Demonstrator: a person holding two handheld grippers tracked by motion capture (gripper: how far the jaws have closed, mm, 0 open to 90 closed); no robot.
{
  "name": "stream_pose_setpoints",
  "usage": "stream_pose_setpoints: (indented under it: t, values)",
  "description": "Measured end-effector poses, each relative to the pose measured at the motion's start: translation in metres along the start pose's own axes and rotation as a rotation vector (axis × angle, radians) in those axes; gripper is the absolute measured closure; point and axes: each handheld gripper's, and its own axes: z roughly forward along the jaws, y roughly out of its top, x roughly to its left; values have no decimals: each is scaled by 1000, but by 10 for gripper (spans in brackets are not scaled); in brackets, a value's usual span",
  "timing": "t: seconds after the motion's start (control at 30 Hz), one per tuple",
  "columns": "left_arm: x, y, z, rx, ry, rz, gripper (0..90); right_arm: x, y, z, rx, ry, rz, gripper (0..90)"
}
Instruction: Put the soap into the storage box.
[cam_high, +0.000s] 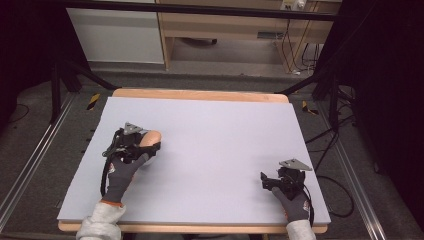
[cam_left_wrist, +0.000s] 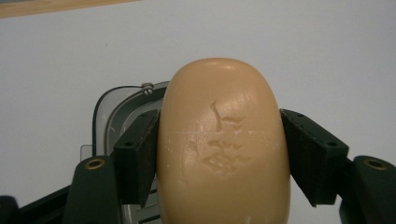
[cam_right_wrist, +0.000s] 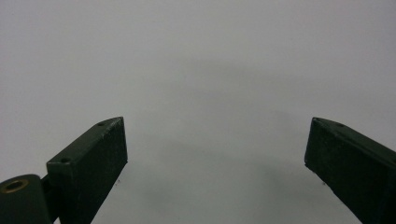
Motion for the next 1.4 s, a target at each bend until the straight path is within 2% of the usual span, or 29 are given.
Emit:
stream_pose_setpoints:
  t: [0.57, 1.07, 1.17, 1.4]
  values:
    - [13, -7, 10, 23, 34, -15, 319, 0, 0, 1, 3, 3, -1, 60]
    - [14, -11, 16, 48, 55, -6, 319, 0, 0, 1, 4, 1, -2, 60]
    - [15, -12, 16, 42, 56, -17, 318, 0, 0, 1, 2, 2, -6, 60]
    - [15, -12, 16, 40, 67, -12, 313, 0, -1, 1, 2, 1, -8, 60]
